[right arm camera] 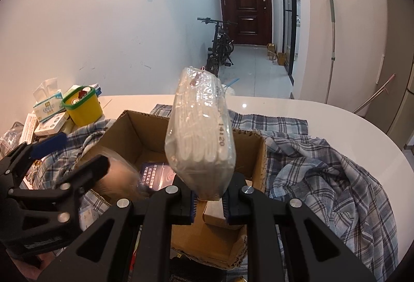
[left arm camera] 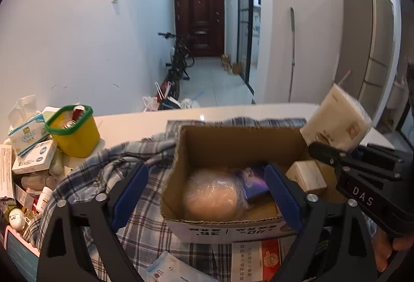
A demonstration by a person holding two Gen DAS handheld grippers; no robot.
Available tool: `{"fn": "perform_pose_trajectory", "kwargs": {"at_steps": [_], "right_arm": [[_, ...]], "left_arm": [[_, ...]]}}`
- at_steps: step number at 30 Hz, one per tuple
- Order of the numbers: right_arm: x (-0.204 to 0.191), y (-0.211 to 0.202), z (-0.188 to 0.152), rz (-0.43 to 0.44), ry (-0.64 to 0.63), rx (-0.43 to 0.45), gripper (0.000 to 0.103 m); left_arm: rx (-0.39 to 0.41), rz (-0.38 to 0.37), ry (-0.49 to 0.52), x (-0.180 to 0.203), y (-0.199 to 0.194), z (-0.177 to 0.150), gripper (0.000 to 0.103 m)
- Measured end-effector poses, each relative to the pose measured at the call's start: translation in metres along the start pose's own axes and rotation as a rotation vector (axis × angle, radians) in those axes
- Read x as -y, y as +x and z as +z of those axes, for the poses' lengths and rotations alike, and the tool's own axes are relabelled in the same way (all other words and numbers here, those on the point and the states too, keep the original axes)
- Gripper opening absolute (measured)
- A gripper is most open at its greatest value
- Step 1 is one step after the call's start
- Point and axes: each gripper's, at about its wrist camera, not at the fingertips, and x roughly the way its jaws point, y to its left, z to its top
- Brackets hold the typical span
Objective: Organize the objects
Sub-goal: 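Carry the clear bag into the cardboard box and open the left gripper while the right gripper holds the packet, then lower the white glove packet into the cardboard box and open the right gripper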
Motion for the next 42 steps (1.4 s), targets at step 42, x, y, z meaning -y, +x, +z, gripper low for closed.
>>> {"fn": "perform_pose_trajectory", "kwargs": {"at_steps": [42], "right_arm": [[0.004,-0.007,0.004,-0.022,0.022,0.027,0.015]], "left_arm": [[-0.044,-0.01,-0.117,-0.02,-0.008,0.003,0.102]]}}
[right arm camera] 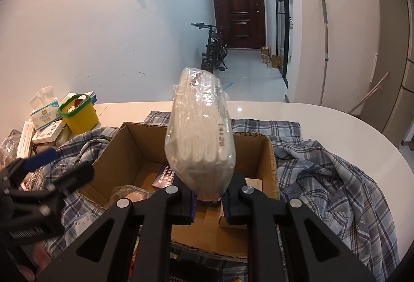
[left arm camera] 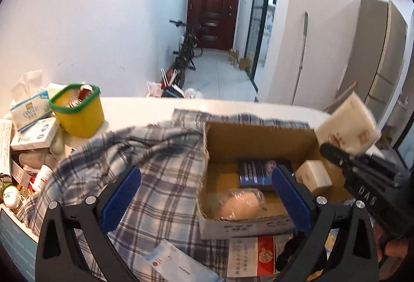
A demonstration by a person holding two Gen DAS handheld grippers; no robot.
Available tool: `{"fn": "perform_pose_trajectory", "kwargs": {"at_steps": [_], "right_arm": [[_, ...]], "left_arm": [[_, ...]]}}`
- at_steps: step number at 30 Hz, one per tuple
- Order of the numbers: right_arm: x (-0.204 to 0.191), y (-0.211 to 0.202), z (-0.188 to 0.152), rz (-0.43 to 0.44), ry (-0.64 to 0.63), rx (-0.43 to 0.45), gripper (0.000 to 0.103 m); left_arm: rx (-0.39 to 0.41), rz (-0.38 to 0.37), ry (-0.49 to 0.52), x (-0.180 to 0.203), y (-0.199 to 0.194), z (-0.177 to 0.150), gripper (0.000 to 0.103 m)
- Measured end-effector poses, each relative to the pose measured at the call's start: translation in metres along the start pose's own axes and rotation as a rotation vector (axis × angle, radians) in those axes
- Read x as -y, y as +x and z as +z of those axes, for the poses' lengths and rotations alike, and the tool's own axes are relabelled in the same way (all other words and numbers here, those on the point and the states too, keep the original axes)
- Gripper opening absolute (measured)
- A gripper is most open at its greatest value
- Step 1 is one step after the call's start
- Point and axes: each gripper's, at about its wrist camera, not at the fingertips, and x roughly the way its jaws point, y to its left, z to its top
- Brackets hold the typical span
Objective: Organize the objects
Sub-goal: 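Lower the white glove packet into the cardboard box and open the right gripper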
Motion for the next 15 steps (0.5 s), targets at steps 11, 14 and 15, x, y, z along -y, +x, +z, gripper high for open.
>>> {"fn": "perform_pose_trajectory", "kwargs": {"at_steps": [11,14,15], "right_arm": [[0.001,-0.016,-0.001,-0.029,0.03,0.108,0.1],[0.003,-0.024,0.002,-0.056,0.018,0.154,0.1],[0.003,-0.025,0.002,-0.069,0.022,0.169,0.102]], "left_arm": [[0.041,0.017,0.002,-0.001,-0.006,0.001,0.103],[0.062,0.034,0.009,0.0,-0.009,0.002,0.103],[0.067,0.034,0.008,0.0,-0.01,0.002,0.103]]}}
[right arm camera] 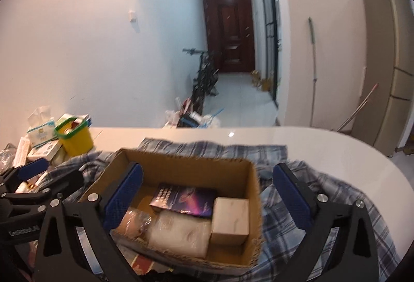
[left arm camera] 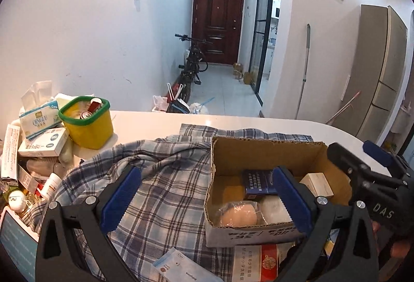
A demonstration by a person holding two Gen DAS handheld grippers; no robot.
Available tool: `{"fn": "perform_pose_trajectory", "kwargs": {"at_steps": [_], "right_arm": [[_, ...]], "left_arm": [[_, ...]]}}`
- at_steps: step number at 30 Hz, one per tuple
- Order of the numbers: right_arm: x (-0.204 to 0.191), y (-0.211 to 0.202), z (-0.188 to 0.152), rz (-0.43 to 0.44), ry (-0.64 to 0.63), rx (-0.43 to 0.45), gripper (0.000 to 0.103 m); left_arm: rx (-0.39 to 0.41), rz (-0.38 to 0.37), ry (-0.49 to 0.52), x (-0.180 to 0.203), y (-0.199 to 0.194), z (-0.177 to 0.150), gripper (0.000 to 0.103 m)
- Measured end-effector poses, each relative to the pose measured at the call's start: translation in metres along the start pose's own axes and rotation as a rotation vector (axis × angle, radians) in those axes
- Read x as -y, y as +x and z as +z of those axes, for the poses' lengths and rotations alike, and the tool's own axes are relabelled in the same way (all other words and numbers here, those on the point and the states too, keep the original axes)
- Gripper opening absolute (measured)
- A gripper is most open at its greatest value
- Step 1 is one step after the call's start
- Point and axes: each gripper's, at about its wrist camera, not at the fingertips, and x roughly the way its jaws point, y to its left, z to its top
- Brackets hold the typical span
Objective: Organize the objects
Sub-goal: 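Lower the white glove packet into the cardboard box and open the right gripper, then raise both tools away from the cardboard box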
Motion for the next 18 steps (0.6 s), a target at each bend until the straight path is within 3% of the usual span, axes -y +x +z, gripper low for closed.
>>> {"fn": "perform_pose_trajectory", "kwargs": {"at_steps": [8,13,18], "right_arm": [[0.001,0.004,0.003,-0.001,0.007,-0.001,0.103],[-0.002,-0.009,0.005,-0.012,-0.022,0.052,0.103],[-0.013,-0.038,0.023,-0.162,-0.153,0.121,0.103]], "left_arm": [[0.02,-0.01,-0.01,-0.002,-0.005,0.002,0.103],[0.087,0.01,-0.003,0.0,-0.022,0.005,0.103],[0.157,0.006,-0.007,0.001,-0.042,0.008,0.103]]}}
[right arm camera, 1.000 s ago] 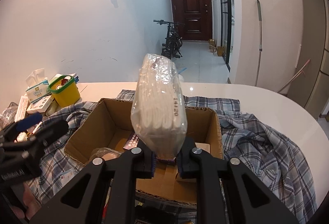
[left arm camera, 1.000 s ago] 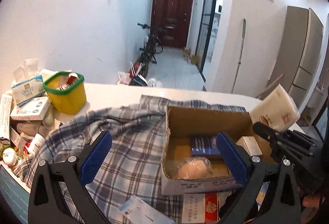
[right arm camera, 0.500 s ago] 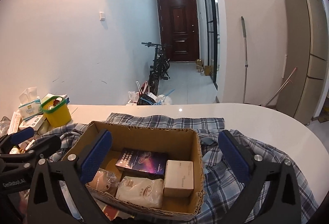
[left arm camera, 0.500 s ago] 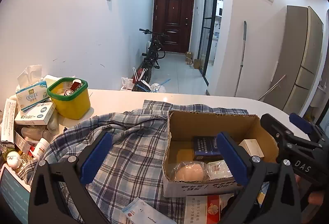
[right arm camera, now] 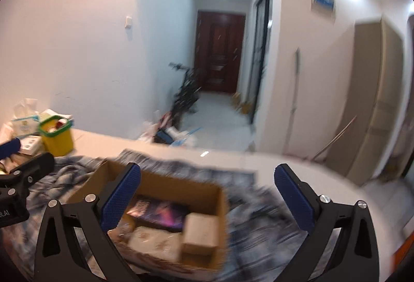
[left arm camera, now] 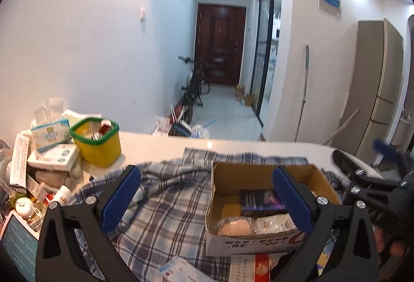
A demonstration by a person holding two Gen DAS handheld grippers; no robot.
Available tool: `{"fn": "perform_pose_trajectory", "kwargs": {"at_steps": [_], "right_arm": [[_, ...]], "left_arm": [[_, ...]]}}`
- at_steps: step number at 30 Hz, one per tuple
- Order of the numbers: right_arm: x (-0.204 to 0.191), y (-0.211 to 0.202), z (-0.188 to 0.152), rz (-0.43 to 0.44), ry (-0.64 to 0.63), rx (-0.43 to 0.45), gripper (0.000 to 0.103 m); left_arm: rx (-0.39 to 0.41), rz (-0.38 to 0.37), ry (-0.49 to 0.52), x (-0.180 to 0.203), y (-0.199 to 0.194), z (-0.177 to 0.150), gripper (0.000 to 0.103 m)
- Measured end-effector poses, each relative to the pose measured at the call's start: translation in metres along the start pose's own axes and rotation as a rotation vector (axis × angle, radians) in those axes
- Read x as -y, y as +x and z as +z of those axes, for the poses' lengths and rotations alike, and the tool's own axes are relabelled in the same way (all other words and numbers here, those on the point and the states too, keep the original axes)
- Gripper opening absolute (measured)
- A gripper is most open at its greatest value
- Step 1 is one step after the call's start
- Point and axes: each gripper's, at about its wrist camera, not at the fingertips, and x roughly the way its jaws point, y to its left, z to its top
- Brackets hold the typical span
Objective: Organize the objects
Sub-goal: 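Raise both tools away from the cardboard box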
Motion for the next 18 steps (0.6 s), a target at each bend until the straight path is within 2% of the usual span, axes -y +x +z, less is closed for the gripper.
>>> {"fn": "perform_pose_trajectory", "kwargs": {"at_steps": [3,6,8,10,12,15,18], "right_arm": [[0.008,-0.037,0.014,-0.07,-0.018,0.14,0.103],[0.014,-0.063,0.024,-0.084,-0.018,0.226,0.103],[0.018,-0.073,0.028,-0.083,0.008,0.254,0.103],[0.022,-0.078,0.034,-0.06,0.032,0.255,0.103],[0.027,-0.085,0.042,-0.029,0.056,0.262,0.103],[0.023,-0.096,0.046,-0.016,0.073,0.299,0.103],[0.012,-0.109,0.043,-0.043,0.031,0.307,0.103]], "left_arm": [[0.099,-0.007,0.013,0.002,-0.022,0.004,0.103],[0.17,-0.035,0.048,0.008,-0.044,0.009,0.103],[0.206,-0.052,0.076,0.011,-0.057,0.011,0.103],[0.281,-0.064,0.122,0.016,-0.071,0.008,0.103],[0.355,-0.019,0.143,0.02,-0.081,0.005,0.103],[0.403,-0.072,0.142,0.02,-0.096,0.006,0.103],[0.493,-0.089,0.179,0.022,-0.117,0.001,0.103]]}}
